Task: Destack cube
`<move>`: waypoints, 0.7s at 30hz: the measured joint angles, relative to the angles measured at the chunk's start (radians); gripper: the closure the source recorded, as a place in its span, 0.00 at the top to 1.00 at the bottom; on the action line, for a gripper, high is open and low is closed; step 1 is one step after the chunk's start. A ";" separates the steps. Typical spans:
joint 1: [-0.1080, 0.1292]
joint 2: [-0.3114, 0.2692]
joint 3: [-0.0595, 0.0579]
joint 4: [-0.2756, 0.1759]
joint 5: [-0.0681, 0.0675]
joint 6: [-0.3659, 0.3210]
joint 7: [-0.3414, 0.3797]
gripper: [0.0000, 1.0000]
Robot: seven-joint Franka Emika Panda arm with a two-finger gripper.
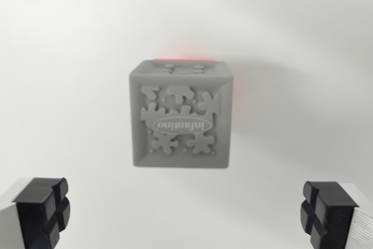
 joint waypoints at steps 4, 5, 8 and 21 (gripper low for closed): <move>0.000 0.028 0.004 -0.003 0.000 0.031 0.000 1.00; 0.000 0.032 0.004 -0.003 0.000 0.035 0.000 1.00; 0.000 0.056 0.004 -0.004 0.000 0.060 0.000 1.00; 0.000 0.128 0.004 -0.003 0.000 0.130 0.000 1.00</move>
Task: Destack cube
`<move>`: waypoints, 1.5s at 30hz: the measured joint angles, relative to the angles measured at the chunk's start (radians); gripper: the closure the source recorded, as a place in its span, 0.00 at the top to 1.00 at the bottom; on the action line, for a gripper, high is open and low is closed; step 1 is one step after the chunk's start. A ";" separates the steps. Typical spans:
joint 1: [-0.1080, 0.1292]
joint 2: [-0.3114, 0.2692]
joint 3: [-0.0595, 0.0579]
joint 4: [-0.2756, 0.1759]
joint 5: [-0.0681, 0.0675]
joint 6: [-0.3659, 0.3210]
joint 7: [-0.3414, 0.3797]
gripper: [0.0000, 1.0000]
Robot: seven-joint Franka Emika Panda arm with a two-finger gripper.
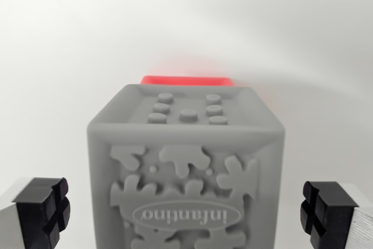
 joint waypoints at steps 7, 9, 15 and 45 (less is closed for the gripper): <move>0.000 0.027 0.000 0.004 0.000 0.022 0.000 1.00; 0.000 0.030 0.000 0.005 0.000 0.025 0.000 1.00; 0.000 0.035 0.000 0.006 0.000 0.030 0.000 0.00; 0.000 0.035 0.000 0.007 0.000 0.030 0.000 0.00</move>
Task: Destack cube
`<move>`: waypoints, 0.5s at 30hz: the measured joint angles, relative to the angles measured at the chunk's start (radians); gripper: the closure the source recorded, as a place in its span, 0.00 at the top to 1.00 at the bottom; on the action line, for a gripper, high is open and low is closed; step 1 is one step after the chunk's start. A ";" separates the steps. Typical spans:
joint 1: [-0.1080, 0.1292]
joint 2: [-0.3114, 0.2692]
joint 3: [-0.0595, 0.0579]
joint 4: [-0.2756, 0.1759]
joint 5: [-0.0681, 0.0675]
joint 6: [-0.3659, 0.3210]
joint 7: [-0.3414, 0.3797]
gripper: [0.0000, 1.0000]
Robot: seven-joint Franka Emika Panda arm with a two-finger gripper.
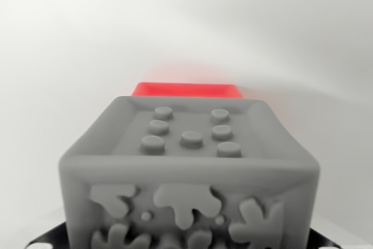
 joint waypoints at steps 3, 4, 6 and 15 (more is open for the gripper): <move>0.000 0.000 0.000 0.000 0.000 0.000 0.000 0.00; 0.000 0.000 0.000 0.000 0.000 0.000 0.000 0.00; 0.000 0.000 0.000 0.000 0.000 0.000 0.000 0.00; 0.000 -0.009 0.000 -0.001 0.000 -0.006 0.000 0.00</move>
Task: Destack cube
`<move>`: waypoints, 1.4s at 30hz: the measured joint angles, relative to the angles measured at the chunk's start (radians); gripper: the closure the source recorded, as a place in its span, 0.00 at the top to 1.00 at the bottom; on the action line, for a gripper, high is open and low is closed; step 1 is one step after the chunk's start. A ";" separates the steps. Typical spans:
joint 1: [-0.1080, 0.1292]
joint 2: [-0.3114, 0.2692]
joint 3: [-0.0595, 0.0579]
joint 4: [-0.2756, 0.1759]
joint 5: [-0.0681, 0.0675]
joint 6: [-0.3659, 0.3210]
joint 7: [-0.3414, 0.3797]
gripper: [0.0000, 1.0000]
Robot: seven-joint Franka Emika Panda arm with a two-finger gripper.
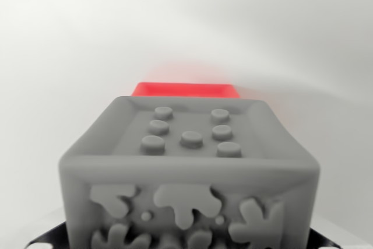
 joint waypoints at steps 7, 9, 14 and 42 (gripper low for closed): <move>0.000 -0.015 0.000 -0.002 0.000 -0.012 0.000 0.00; 0.000 -0.020 0.000 -0.003 0.000 -0.016 0.000 0.00; 0.000 -0.035 0.000 -0.005 0.000 -0.029 0.000 0.00; 0.000 -0.143 0.000 -0.008 0.000 -0.133 0.000 0.00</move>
